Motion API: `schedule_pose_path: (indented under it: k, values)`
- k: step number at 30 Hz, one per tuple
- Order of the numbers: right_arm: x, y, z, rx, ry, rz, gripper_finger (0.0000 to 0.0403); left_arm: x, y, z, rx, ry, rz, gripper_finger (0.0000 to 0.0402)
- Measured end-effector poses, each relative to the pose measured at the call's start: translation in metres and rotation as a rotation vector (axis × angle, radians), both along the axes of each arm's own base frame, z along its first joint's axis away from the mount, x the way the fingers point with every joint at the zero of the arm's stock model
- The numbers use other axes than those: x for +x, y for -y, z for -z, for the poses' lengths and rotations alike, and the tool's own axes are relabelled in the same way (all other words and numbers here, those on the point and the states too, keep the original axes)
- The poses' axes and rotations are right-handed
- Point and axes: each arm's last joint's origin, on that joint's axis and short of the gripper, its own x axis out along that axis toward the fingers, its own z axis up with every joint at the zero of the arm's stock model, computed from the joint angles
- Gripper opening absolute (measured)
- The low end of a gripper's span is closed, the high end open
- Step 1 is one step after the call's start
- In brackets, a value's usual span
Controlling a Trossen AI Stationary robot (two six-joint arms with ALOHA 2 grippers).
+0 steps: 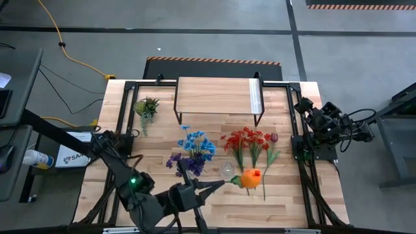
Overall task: Pick and place flowers into a vace then onto a shelf
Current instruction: Put the orange flower into the left transparent flower vase
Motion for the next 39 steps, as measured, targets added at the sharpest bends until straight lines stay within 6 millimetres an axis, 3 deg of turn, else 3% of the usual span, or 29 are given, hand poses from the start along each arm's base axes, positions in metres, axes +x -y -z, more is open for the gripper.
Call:
schedule_pose_path:
  k: [9, 22, 39]
  values:
    - [0.0, 0.0, 0.0, 0.003, -0.003, -0.002, 0.0328, -0.013, -0.016, -0.012, 0.04, -0.059, -0.006, 0.002]
    - [0.002, 0.0, 0.001, 0.011, -0.022, 0.009, 0.0328, -0.042, -0.042, -0.022, -0.069, -0.128, 0.047, 0.002]
    - [0.004, 0.0, 0.003, 0.016, -0.052, 0.016, 0.0328, -0.069, -0.105, -0.017, -0.219, -0.285, -0.107, 0.002]
